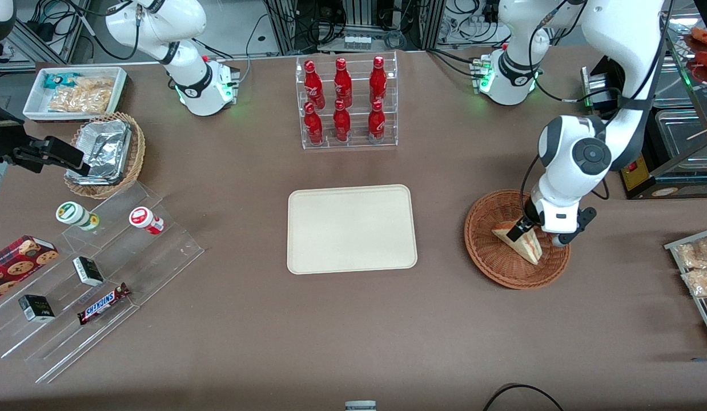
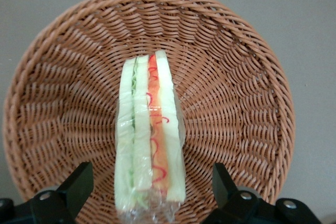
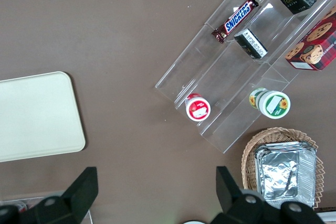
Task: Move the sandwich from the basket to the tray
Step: 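Lower the left gripper and close it on the wrapped sandwich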
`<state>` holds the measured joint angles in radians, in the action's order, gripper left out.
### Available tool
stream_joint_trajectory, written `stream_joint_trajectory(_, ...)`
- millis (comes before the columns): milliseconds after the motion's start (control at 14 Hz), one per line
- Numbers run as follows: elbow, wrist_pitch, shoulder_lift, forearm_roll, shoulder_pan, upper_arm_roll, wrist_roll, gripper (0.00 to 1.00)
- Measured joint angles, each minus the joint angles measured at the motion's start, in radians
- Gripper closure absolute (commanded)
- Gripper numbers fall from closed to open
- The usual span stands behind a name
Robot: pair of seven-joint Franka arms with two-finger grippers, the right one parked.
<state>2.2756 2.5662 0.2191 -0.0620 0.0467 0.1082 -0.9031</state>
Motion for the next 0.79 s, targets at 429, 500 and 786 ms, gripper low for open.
stream_joint_trajectory(429, -0.018, 0.023, 0.043, 0.001, -0.002, -0.003, -0.042, 0.84)
stream_joint_trajectory(500, -0.031, 0.012, 0.043, 0.001, -0.002, -0.003, -0.042, 0.84)
stream_joint_trajectory(786, -0.205, -0.329, 0.035, -0.001, 0.001, 0.001, -0.001, 0.86)
